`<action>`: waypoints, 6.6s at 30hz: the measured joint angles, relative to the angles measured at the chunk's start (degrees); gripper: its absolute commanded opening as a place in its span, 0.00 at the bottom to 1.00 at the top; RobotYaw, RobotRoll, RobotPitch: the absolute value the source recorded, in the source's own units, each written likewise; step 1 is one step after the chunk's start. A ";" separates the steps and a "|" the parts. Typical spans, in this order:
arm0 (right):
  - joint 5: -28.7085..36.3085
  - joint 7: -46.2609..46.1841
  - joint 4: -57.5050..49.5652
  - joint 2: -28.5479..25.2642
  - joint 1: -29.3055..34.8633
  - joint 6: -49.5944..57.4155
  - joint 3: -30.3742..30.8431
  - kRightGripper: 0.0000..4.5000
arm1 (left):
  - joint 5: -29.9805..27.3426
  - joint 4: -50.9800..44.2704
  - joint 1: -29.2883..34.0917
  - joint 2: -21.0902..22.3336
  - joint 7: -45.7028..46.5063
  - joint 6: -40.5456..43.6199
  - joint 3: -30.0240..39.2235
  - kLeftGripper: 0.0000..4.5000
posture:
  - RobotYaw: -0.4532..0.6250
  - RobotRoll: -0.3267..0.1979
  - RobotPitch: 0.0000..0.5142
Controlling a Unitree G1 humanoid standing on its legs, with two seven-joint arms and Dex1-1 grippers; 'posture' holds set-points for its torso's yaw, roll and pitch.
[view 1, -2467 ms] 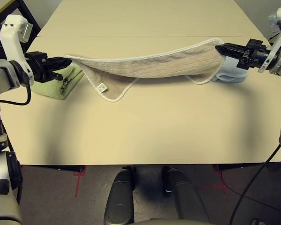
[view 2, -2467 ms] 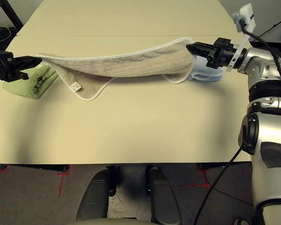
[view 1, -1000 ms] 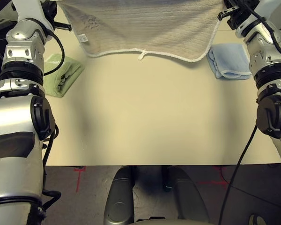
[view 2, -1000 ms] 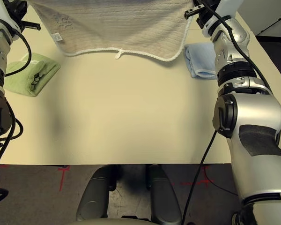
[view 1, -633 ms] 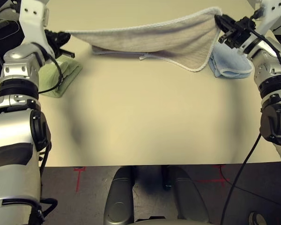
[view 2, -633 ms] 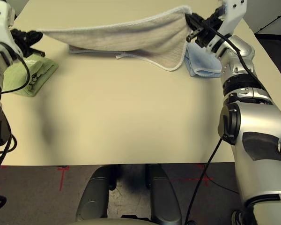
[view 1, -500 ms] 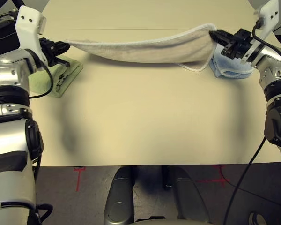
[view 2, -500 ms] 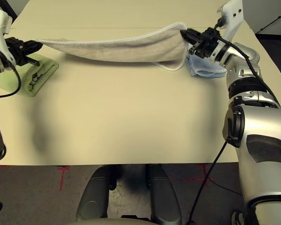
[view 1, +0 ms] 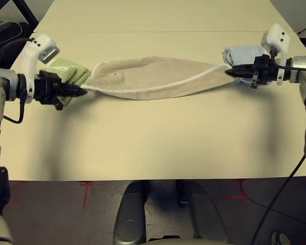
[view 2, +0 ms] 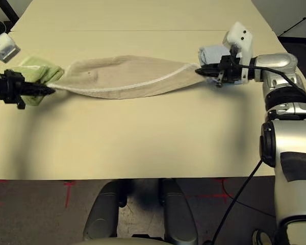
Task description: Fold the towel and set it aside.
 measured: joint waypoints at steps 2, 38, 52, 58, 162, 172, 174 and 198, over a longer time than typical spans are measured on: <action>-0.09 3.44 -0.02 -0.67 0.53 0.68 0.71 0.00 | 0.01 -0.73 0.59 1.10 -1.29 -0.59 -0.88 0.02 | 0.54 0.62 0.53; 29.71 9.05 -32.95 -17.45 26.67 14.65 14.94 0.00 | -0.62 0.91 4.87 10.91 -11.13 -12.76 -6.60 0.02 | 0.53 0.62 0.50; 21.75 9.04 -26.00 -12.25 19.93 3.87 23.92 0.00 | -0.99 0.85 3.14 10.90 -11.12 -9.97 -7.68 0.02 | 0.55 0.62 0.50; 21.54 9.02 -20.71 -9.65 17.02 4.31 20.16 0.00 | 0.98 4.23 -0.51 6.85 -10.00 -9.94 -7.58 0.02 | 0.55 0.62 0.50; 8.03 -20.56 -25.12 -0.21 20.35 23.12 -2.38 0.00 | 24.52 53.04 -27.18 -21.53 16.82 -37.56 -5.45 0.02 | 0.52 0.62 0.48; 7.33 -20.80 -18.06 -0.20 18.79 17.18 -2.38 0.06 | 24.85 53.36 -28.71 -22.24 18.13 -38.59 -5.19 0.17 | 0.51 0.62 0.48; 6.88 -21.53 -17.23 -0.15 18.53 16.80 -2.38 0.18 | 25.25 53.70 -28.71 -22.23 18.86 -38.63 -5.23 0.32 | 0.51 0.62 0.48; 18.46 -12.46 -17.69 2.99 13.53 19.02 -10.72 0.99 | 18.60 37.90 -25.34 -19.47 7.90 -28.60 0.98 1.00 | 0.53 0.62 0.45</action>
